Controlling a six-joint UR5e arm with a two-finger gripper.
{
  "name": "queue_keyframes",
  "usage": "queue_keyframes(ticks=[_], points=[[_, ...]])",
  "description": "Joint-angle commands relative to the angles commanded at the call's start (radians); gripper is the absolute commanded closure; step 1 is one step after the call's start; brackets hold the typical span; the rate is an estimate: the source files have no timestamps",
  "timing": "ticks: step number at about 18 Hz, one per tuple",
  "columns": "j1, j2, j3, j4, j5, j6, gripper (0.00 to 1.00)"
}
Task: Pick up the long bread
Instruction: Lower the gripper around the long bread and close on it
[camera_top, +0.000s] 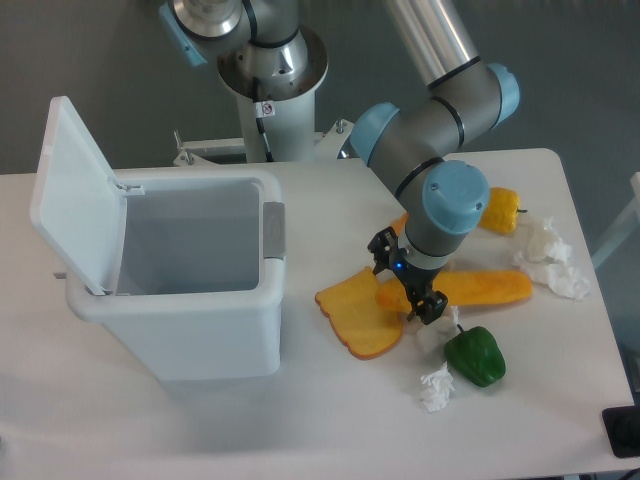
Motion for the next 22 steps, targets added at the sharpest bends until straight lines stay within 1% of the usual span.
queue_keyframes(ticks=[5,7,9,10,11,12,15,17,20,21,22], points=[[0.0,0.0,-0.002,0.0,0.0,-0.011,0.08],[-0.002,0.0,0.0,0.0,0.002,-0.018,0.16],[-0.002,0.0,0.002,0.002,0.002,-0.028,0.26],[-0.002,0.0,0.002,0.002,0.002,-0.028,0.35],[-0.002,0.0,0.003,0.0,0.002,-0.028,0.4],[-0.002,0.0,0.005,0.0,0.002,-0.028,0.48],[-0.002,0.0,0.006,0.0,0.002,-0.026,0.65],[-0.002,0.0,0.008,0.0,0.002,-0.026,0.74],[-0.002,0.0,0.018,-0.002,0.002,-0.028,0.77],[-0.002,0.0,0.018,-0.002,0.002,-0.029,0.83],[-0.002,0.0,0.018,-0.002,0.002,-0.032,0.87]])
